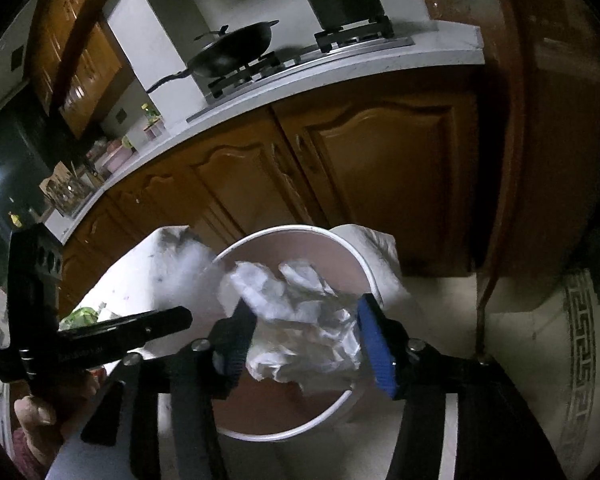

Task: Collect trash
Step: 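Open both tools over the bin, dropping the net and tissue, then grasp the green spout pouch with the left tool while the right tool grasps the white sponge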

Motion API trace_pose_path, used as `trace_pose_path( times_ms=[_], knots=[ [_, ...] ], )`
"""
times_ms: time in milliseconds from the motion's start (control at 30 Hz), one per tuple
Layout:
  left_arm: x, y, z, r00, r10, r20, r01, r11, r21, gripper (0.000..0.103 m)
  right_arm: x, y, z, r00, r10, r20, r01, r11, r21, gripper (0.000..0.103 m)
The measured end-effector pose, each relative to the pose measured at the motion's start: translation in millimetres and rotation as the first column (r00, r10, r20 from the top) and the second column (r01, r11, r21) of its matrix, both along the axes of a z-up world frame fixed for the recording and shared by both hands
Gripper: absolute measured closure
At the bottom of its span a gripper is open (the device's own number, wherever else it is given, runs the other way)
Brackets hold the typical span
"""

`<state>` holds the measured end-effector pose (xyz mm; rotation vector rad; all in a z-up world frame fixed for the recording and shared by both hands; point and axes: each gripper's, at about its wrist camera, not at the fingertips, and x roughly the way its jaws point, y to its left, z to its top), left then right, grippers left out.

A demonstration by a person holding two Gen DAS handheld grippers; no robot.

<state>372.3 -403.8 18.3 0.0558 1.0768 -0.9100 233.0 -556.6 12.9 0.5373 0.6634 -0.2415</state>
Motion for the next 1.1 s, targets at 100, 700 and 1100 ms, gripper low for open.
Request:
trace_pose_path(
  times_ms=[100, 700, 1100],
  knots=[
    [-0.4, 3.8, 2.9, 1.000, 0.009, 0.009, -0.009, 1.000, 0.000, 0.059, -1.2, -0.2, 2.5, 1.000, -0.004, 0.010, 0.004, 1.000, 0.004, 0.037],
    [-29.1, 154.8, 41.2, 0.958, 0.278, 0.065, -0.272, 0.959, -0.084, 0.050, -32.9, 41.6, 26.8, 0.996, 0.016, 0.084, -0.018, 1.000, 0.023, 0.016],
    [-45.3, 276.7, 56.5, 0.904, 0.418, 0.087, -0.408, 0.906, -0.112, 0.045, -35.3, 117.0, 42.5, 0.982, 0.123, 0.141, -0.130, 0.991, 0.043, 0.012]
  ],
)
